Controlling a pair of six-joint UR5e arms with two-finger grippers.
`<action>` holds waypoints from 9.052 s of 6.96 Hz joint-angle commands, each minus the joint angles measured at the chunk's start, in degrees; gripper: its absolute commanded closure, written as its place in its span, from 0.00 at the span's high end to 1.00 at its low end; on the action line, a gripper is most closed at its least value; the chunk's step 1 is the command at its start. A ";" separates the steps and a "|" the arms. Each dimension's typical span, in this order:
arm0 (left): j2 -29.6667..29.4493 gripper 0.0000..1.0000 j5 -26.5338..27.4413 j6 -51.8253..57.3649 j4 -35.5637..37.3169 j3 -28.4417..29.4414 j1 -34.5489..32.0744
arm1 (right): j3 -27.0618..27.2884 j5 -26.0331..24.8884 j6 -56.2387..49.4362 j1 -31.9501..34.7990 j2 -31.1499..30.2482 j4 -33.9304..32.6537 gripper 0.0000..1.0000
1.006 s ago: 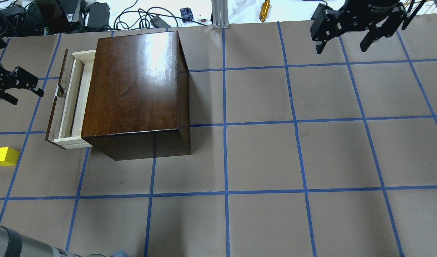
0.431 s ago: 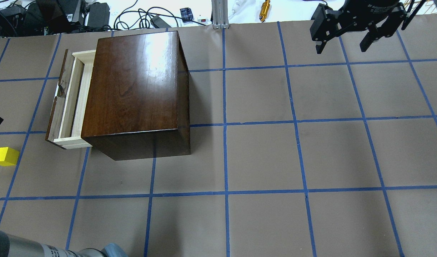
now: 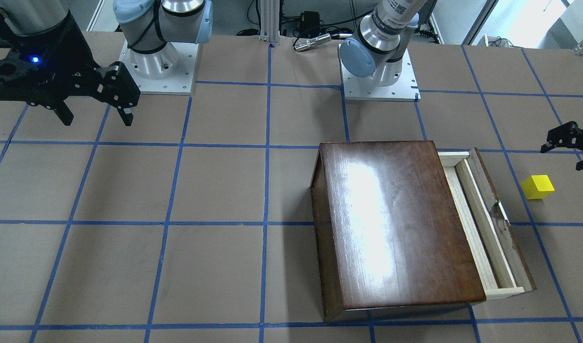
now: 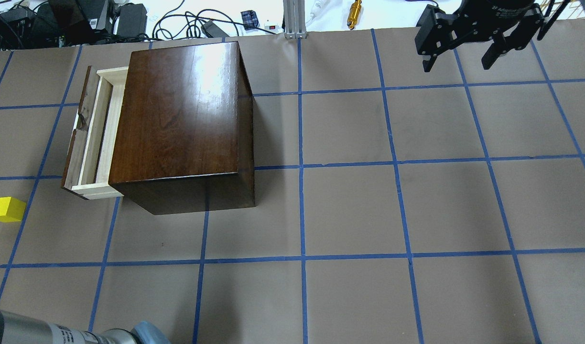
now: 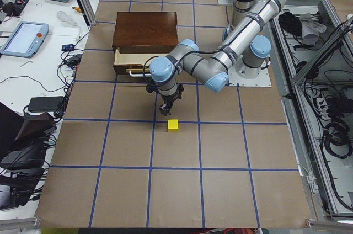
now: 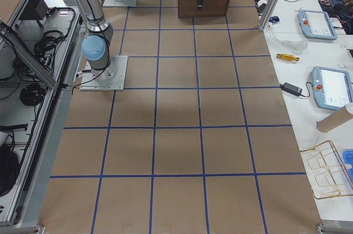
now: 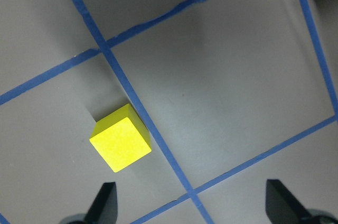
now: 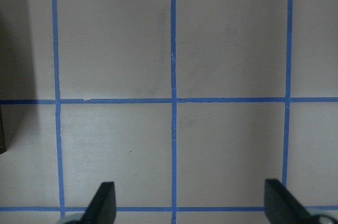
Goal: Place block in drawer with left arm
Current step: 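Release the handle and move the left gripper toward the yellow cube, then lower the left gripper over the yellow cube and close on it, then lift the yellow cube and carry it over the open drawer, then lower the yellow cube into the drawer and open the left gripper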
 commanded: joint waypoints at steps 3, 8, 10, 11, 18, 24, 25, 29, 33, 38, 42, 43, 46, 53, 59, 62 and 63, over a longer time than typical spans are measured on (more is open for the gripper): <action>-1.24 1.00 -3.31 31.93 26.84 -13.44 4.49 | 0.00 0.00 0.00 -0.09 -0.03 0.00 1.00; -4.84 1.00 -9.05 41.83 25.88 -13.00 5.65 | 0.00 0.00 0.00 0.00 -0.03 0.00 1.00; -5.46 1.00 -8.62 41.65 25.44 -13.00 5.82 | 0.00 0.09 0.00 -0.09 0.05 0.00 1.00; -6.07 1.00 -8.44 41.74 25.53 -13.00 6.08 | 0.00 0.09 0.00 -0.09 0.05 0.00 1.00; -9.24 1.00 -9.31 44.27 21.92 -9.40 6.00 | 0.00 0.00 0.00 0.00 0.05 0.00 1.00; -10.03 1.00 -9.23 44.46 22.19 -9.49 5.65 | 0.00 0.00 0.00 -0.09 -0.03 0.00 1.00; -10.55 1.00 -9.23 43.16 22.19 -9.57 5.56 | 0.00 0.00 0.00 -0.09 -0.03 0.00 1.00; -10.73 0.82 -9.32 42.97 22.63 -9.58 5.47 | 0.00 0.09 0.00 0.00 0.05 0.00 1.00; -10.65 0.24 -9.32 45.43 22.98 -9.49 5.47 | 0.00 0.00 0.00 -0.09 -0.03 0.00 1.00; -6.10 0.00 -9.14 45.34 20.01 -9.31 3.81 | 0.00 0.00 0.00 0.00 0.05 0.00 1.00; 2.09 0.00 -8.53 40.35 -4.20 3.65 -4.00 | 0.00 0.09 0.00 0.00 -0.03 0.00 1.00; 3.40 0.00 -8.44 37.46 -9.40 6.74 -7.59 | 0.00 0.09 0.00 0.00 -0.03 0.00 1.00; 7.19 0.00 -8.17 28.16 -11.30 6.86 -17.87 | 0.00 0.09 0.00 0.00 -0.03 0.00 1.00; 1.40 0.00 -9.23 19.24 -7.52 6.68 -26.70 | 0.00 0.09 0.00 0.00 -0.03 0.00 1.00; -1.94 0.00 -10.11 19.68 -2.78 6.33 -28.98 | 0.00 0.09 0.00 0.00 0.05 0.00 1.00; -2.12 0.32 -9.93 18.53 -2.69 5.81 -29.16 | 0.00 0.00 0.00 0.00 -0.03 0.00 1.00; -2.12 0.51 -9.93 18.71 -0.95 4.85 -29.16 | 0.00 0.09 0.00 0.00 -0.03 0.00 1.00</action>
